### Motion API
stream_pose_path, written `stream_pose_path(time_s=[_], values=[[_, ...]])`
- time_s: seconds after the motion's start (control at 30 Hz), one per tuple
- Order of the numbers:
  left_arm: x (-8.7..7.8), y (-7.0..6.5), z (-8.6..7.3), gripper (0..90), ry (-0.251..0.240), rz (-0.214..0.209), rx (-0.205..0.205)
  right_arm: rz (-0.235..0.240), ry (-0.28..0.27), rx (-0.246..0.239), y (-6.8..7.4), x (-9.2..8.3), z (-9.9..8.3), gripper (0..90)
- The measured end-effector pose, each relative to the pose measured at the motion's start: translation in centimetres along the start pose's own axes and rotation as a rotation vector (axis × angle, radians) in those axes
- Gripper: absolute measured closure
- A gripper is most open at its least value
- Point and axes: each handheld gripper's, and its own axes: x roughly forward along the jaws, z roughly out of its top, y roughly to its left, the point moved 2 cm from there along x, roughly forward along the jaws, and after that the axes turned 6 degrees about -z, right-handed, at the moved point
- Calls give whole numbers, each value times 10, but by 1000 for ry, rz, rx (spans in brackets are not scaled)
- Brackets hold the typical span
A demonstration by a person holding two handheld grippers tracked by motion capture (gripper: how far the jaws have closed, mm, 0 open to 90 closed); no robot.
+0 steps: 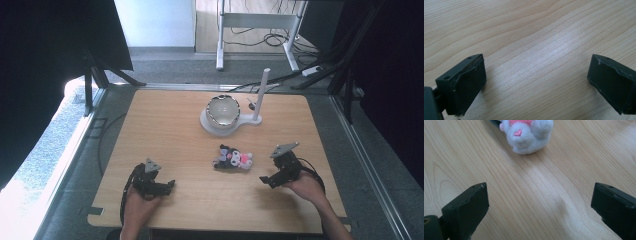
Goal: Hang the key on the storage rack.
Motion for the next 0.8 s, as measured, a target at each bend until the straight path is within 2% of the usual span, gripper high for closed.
stream_pose_path(time_s=[0.53,0.8], values=[[0,0,0,19,1,0,0,28,60,-64,-1,11,22,13],[0,0,0,19,1,0,1,40,110,-118,-3,17,39,13]])
